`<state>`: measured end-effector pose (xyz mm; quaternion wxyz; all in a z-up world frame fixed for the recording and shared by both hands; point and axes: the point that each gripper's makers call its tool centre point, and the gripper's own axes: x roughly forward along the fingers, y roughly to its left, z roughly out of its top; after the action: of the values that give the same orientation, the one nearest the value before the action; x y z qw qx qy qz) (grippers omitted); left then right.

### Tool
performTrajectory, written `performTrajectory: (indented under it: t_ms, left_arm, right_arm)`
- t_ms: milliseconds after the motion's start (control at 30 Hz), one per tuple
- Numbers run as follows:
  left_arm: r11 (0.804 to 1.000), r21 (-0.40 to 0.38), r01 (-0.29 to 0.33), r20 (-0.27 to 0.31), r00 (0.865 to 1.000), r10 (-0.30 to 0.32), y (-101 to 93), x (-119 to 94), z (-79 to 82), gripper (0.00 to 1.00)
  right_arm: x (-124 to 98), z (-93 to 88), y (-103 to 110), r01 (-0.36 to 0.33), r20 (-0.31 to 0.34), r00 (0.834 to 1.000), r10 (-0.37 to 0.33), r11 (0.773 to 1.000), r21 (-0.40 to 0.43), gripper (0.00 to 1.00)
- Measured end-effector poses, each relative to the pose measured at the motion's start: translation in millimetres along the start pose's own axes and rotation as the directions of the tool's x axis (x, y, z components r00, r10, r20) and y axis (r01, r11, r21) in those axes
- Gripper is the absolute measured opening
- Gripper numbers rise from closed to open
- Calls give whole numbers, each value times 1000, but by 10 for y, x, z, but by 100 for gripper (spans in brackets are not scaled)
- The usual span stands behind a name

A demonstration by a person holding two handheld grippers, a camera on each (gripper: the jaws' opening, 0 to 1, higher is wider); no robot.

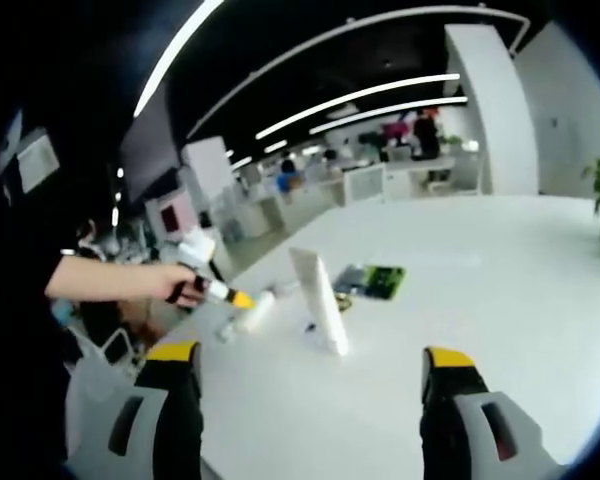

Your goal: Arrange the skincare products in the storage area until every visible bottle or jar stands upright without overlapping.

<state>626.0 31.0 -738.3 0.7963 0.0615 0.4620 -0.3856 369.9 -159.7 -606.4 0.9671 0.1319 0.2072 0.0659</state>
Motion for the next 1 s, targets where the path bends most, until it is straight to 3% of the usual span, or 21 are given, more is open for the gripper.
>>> performTrajectory:
  t_ms: [133, 467, 633, 767, 1000]
  left_arm:
    - [1000, 4, 9, -23, 1000, -9, 15, 96, 7, 54]
    - [1000, 12, -22, -73, 997, 23, 169, 272, 45, 50]
    - [998, 11, -56, -121, 991, 57, 281, 423, 42, 44]
    - [994, 70, -89, -166, 981, 100, 372, 472, 26, 43]
    - [991, 87, -98, -186, 976, 113, 407, 498, 60, 38]
  right_arm:
    - [5, -21, -38, 3, -5, 1000, -3, 1000, 2, 86]
    - [33, -58, -140, 16, -8, 1000, -16, 1000, 21, 83]
    - [72, -104, -140, 13, -15, 1000, -13, 1000, 29, 83]
    - [100, -129, -147, 12, -18, 1000, -11, 999, 41, 82]
    - [149, -155, -144, 4, -21, 1000, -3, 999, 51, 82]
